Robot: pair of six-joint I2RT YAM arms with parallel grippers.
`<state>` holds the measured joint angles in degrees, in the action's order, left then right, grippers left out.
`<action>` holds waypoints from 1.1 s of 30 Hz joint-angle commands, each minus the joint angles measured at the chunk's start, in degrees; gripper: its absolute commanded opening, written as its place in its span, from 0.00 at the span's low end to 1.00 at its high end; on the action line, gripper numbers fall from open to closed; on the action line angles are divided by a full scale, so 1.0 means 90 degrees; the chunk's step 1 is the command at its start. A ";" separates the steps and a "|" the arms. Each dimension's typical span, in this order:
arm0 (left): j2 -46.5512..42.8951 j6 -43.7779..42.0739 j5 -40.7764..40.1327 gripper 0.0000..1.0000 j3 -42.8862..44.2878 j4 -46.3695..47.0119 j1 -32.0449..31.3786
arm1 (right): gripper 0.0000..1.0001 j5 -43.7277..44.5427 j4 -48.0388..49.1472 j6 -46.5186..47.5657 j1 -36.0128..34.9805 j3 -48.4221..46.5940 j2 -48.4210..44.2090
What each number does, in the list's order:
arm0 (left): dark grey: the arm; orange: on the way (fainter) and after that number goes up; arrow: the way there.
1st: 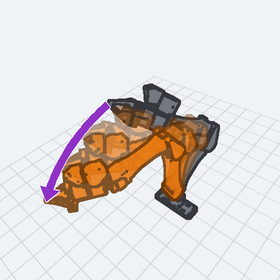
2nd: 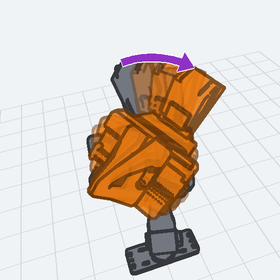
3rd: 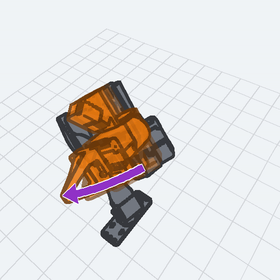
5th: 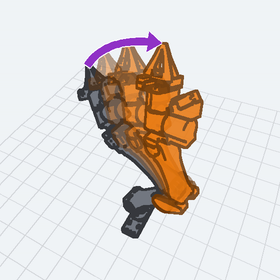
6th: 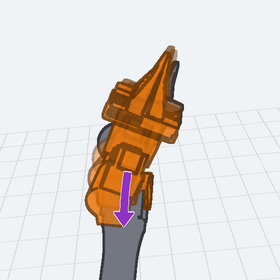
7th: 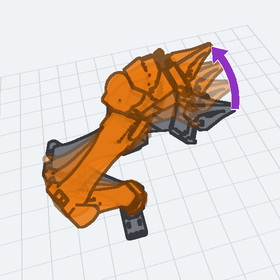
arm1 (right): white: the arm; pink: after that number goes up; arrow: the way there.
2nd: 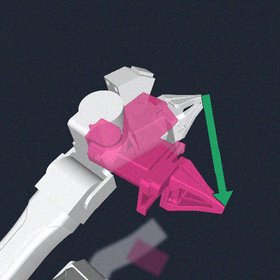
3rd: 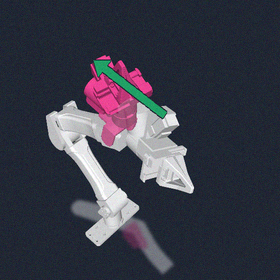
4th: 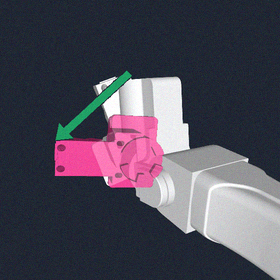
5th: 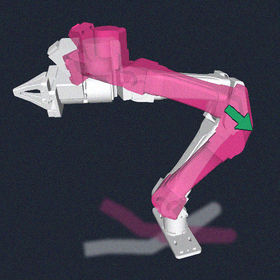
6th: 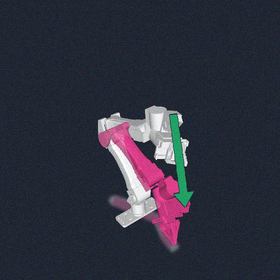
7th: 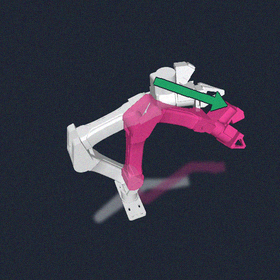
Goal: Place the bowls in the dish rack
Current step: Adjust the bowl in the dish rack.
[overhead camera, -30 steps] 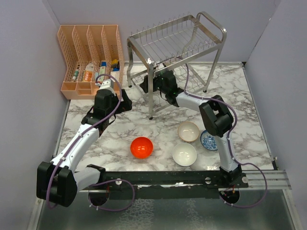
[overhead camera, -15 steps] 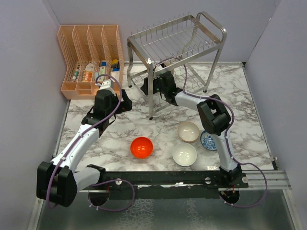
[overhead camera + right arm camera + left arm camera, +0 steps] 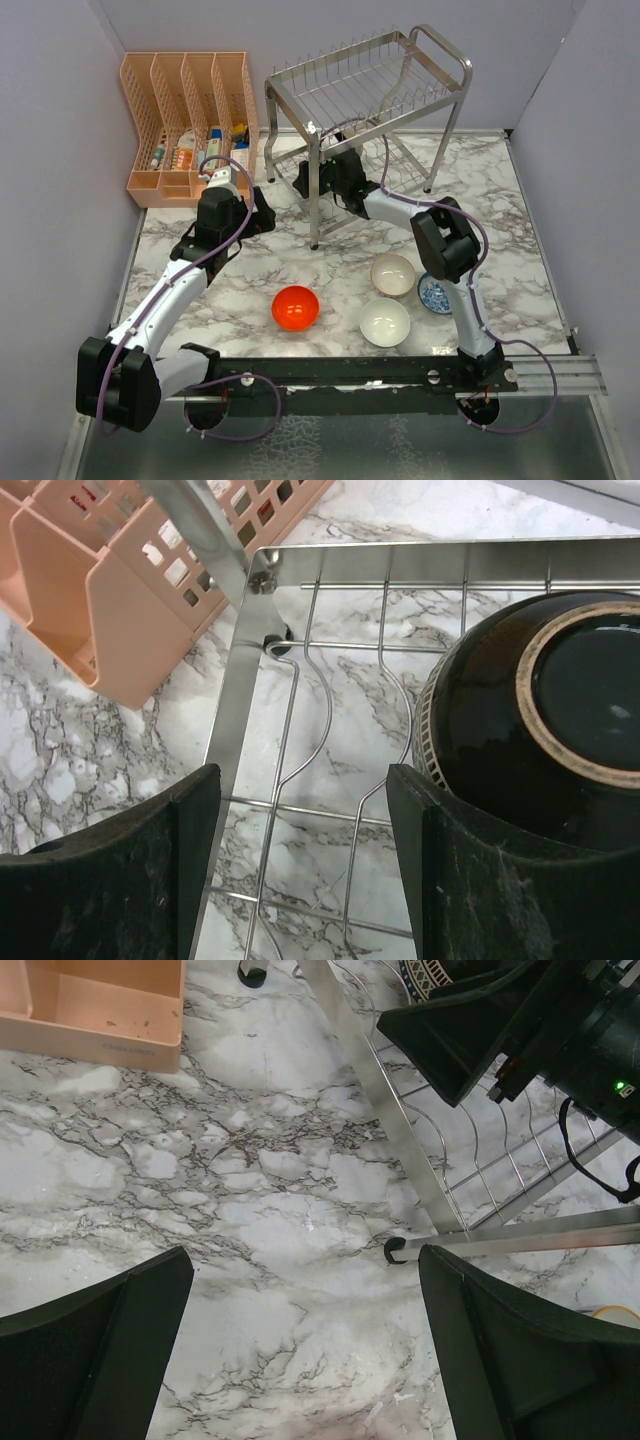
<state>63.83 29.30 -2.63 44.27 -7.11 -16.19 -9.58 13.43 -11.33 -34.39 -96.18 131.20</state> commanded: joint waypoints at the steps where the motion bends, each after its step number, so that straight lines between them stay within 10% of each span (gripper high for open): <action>1: -0.0110 0.0044 0.0036 0.99 -0.0055 0.0133 0.0032 | 0.68 0.0371 -0.0342 -0.0123 0.0003 -0.0405 0.0275; 33: -0.0061 0.0033 0.0058 0.99 -0.0095 0.0156 0.0037 | 0.67 0.2350 0.2635 0.0648 0.0004 0.1404 -0.0759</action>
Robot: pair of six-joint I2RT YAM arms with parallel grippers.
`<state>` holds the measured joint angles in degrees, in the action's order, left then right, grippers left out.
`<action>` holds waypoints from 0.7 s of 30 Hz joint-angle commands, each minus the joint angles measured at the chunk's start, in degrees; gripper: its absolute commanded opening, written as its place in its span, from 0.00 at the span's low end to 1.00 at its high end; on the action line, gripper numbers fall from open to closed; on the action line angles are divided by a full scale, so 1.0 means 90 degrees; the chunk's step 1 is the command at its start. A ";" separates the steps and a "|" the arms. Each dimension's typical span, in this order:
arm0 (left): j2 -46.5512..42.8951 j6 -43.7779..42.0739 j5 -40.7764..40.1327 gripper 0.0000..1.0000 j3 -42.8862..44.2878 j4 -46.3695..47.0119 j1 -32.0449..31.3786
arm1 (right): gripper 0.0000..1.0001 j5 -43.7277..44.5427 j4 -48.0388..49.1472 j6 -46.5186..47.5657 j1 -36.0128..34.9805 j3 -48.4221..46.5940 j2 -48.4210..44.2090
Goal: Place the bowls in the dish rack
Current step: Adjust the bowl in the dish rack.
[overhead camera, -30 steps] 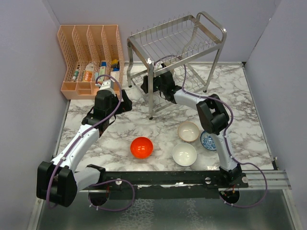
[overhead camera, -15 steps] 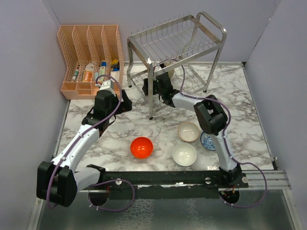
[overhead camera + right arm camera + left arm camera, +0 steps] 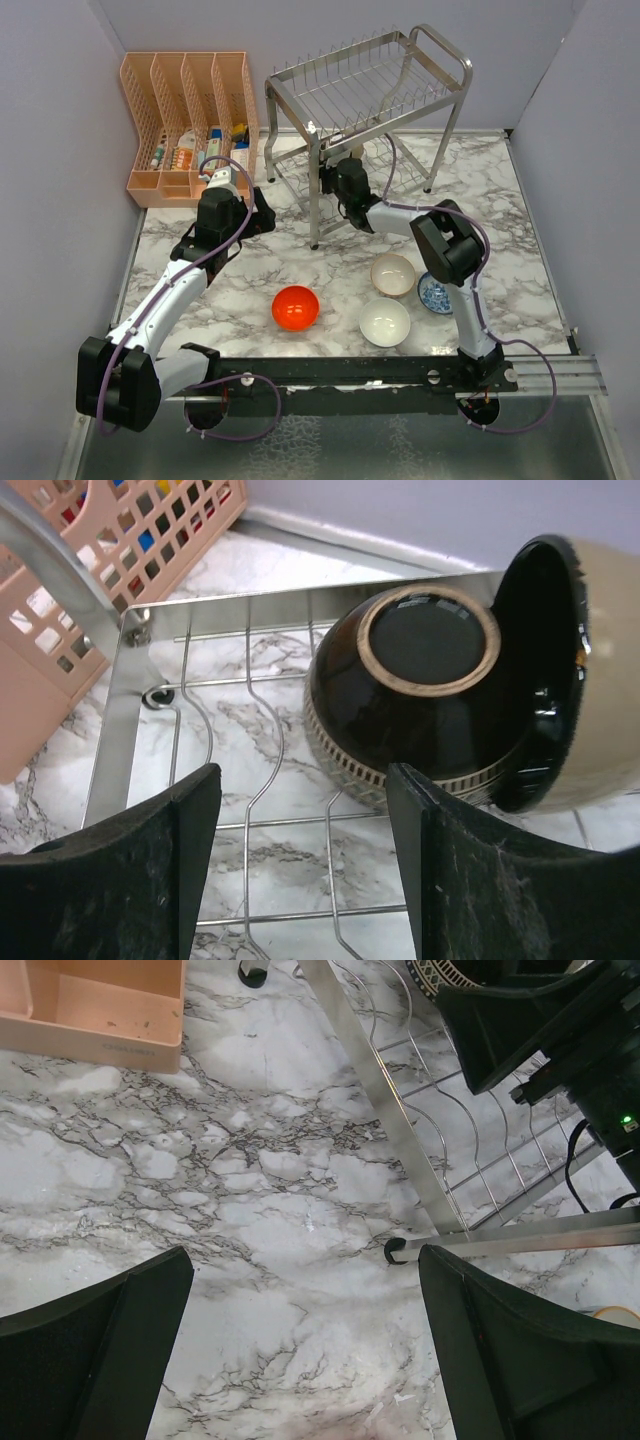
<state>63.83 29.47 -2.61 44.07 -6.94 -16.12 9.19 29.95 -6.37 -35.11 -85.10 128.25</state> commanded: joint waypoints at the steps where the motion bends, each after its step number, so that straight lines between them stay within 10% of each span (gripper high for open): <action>1: -0.0061 0.0017 0.0056 0.99 -0.0073 0.0141 0.0027 | 0.67 0.0176 0.0747 0.0050 0.0083 0.0193 -0.0496; 21: -0.0066 0.0045 0.0088 0.99 -0.0062 0.0188 0.0028 | 0.81 -0.0187 -0.0113 0.0561 0.0034 0.1327 -0.1795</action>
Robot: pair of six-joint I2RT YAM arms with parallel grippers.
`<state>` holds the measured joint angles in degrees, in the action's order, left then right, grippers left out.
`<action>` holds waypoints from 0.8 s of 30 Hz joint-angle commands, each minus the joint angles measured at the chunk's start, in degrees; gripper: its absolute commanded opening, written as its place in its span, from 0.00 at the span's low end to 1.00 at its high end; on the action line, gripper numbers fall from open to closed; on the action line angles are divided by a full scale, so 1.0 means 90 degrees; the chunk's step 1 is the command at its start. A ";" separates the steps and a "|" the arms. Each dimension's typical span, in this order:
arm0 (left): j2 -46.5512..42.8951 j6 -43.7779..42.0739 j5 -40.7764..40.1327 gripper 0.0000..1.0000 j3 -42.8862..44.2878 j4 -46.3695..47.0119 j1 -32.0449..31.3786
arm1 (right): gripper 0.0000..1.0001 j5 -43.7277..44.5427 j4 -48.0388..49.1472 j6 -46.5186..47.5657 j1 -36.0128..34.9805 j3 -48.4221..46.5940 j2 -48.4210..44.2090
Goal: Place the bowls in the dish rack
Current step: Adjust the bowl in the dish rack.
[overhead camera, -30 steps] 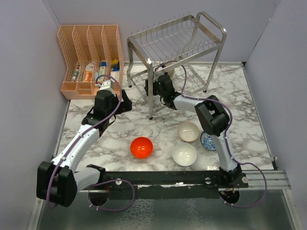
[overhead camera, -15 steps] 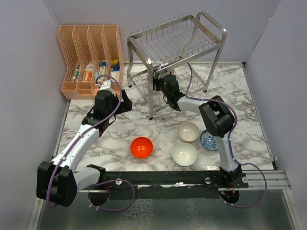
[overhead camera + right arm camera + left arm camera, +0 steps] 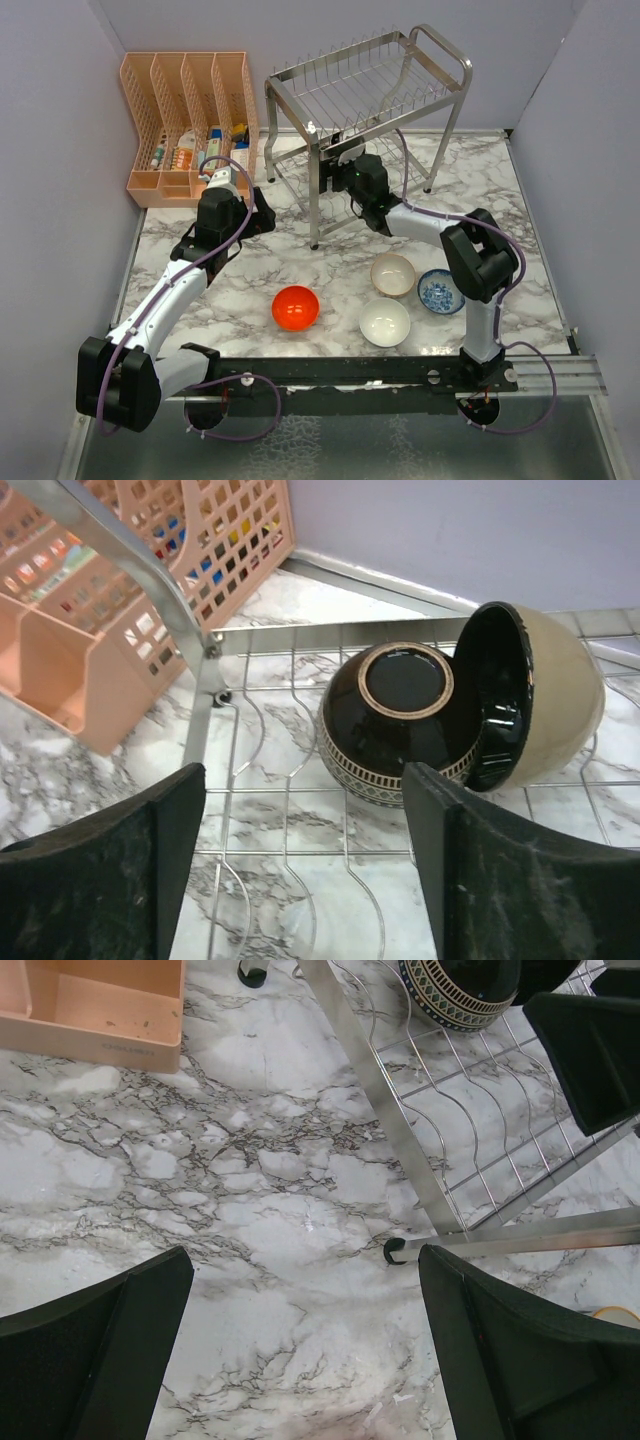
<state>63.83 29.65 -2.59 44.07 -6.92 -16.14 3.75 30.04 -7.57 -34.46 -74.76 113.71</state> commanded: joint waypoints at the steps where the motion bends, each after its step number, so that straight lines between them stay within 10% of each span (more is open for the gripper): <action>1: -0.0062 0.0026 0.0082 0.99 -0.0068 0.0184 0.0030 | 0.83 0.0541 -0.0110 0.0860 -0.0037 0.0197 -0.0140; 24: 0.0066 0.0038 0.0070 0.99 -0.0076 0.0230 0.0043 | 0.84 0.0982 0.2194 0.3276 -0.0237 0.0215 0.1126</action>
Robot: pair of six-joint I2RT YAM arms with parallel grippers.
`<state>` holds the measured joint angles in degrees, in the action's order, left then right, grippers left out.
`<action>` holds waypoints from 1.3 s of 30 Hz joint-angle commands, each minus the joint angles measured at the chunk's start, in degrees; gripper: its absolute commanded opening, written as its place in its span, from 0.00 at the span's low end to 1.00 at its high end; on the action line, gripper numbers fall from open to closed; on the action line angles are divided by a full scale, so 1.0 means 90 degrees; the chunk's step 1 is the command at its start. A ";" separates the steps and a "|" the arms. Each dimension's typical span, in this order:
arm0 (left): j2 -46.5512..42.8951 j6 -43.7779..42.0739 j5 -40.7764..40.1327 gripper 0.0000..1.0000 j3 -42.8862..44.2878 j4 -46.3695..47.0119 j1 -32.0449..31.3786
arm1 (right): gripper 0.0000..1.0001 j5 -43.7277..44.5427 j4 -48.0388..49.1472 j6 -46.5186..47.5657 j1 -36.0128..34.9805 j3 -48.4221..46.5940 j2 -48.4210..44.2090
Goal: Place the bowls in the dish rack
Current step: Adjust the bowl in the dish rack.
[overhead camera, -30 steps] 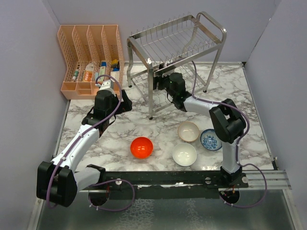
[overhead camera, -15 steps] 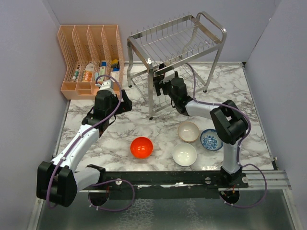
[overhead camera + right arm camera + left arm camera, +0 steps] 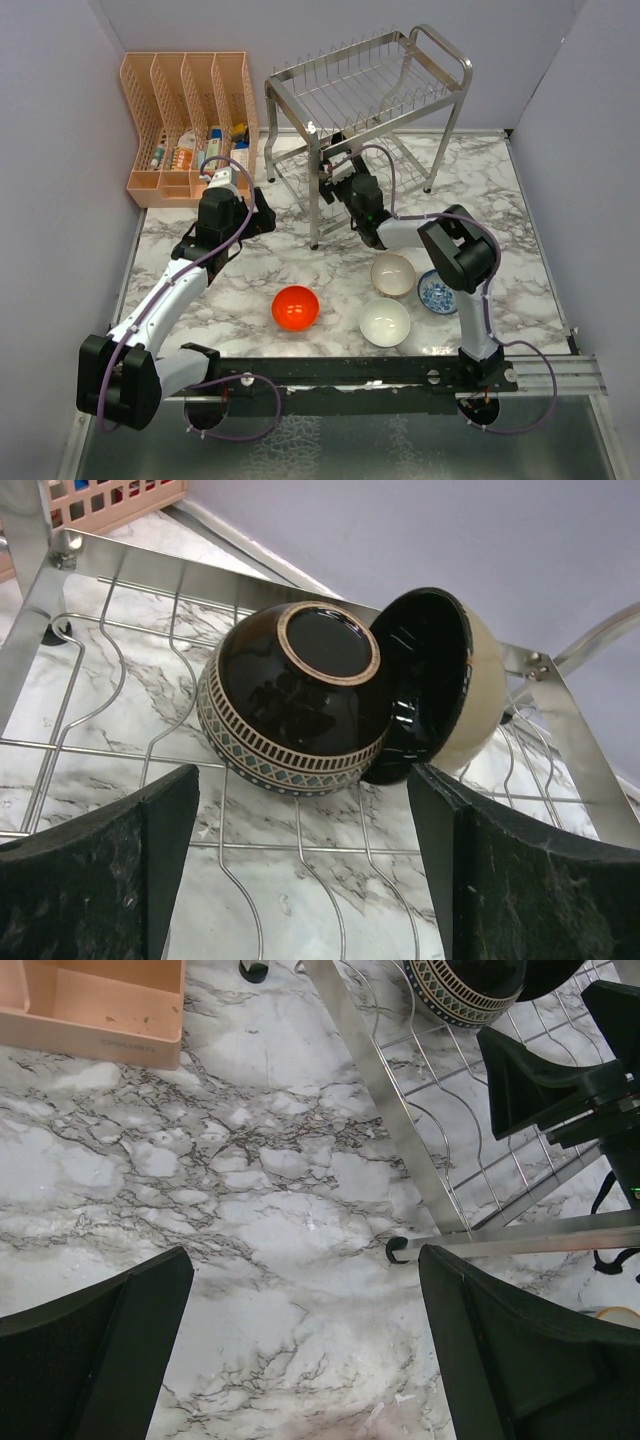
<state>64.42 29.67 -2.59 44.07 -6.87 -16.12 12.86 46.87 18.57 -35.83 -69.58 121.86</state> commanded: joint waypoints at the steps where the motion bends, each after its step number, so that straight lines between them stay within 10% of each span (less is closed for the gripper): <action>1: 0.0005 0.0045 0.0068 0.99 -0.0099 0.0239 0.0037 | 0.84 -0.0030 0.0247 0.0440 -0.0097 -0.0460 0.0293; 30: -0.0134 0.0014 0.0048 0.99 -0.0082 0.0203 0.0035 | 0.86 -0.0336 -0.3473 0.2380 -0.0183 -0.3158 0.1798; 39: -0.0185 0.0014 0.0031 0.99 -0.0141 0.0195 0.0019 | 0.86 0.0410 -0.3105 0.2303 -0.0188 -0.3191 0.1999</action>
<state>64.12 29.87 -2.61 43.33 -6.04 -16.12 12.47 20.60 39.77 -37.19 -98.35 136.03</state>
